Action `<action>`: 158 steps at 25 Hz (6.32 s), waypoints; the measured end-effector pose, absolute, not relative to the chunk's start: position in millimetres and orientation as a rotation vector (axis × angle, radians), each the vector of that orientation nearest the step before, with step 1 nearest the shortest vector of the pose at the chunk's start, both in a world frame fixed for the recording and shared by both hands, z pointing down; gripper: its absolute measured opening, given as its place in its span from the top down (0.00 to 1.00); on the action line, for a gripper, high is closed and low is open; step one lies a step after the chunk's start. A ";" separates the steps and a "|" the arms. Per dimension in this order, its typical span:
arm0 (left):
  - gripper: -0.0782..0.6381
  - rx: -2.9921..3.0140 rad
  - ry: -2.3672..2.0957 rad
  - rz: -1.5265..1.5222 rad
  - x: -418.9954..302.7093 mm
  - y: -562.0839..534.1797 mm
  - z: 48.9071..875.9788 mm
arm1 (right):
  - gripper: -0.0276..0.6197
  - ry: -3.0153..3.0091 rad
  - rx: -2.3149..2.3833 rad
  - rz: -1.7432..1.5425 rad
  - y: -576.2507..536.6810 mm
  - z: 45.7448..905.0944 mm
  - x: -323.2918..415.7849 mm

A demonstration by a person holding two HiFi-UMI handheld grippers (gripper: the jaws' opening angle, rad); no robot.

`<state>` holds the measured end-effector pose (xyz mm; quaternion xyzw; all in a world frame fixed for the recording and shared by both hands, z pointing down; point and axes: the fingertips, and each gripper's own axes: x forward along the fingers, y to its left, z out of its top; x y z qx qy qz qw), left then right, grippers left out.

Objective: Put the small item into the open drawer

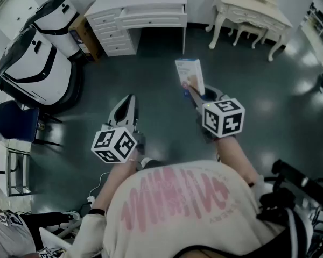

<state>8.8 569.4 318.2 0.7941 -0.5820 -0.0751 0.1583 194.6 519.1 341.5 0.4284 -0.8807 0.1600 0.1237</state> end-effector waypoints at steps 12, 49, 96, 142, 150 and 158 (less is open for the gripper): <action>0.85 2.210 -1.649 -0.183 6.6 558.2 354.9 | 0.82 -2.572 1.233 0.501 505.0 363.1 197.9; 0.85 2.336 -1.453 -0.219 -103.9 180.7 324.9 | 0.82 -2.478 1.409 0.529 167.7 343.7 92.6; 0.85 2.063 -1.650 -0.243 -128.7 -175.7 405.0 | 0.82 -2.450 0.994 0.708 -233.5 437.5 75.2; 0.85 1.877 -1.642 0.004 -200.4 -262.8 485.9 | 0.82 -1.973 0.238 0.709 -331.5 647.9 2.0; 0.85 1.875 -1.652 0.019 -209.3 -272.8 485.2 | 0.81 -1.922 0.112 0.715 -323.0 655.5 -7.6; 0.85 1.903 -1.633 -0.011 -201.9 -286.7 479.7 | 0.79 -1.898 0.062 0.627 -325.9 658.5 -9.9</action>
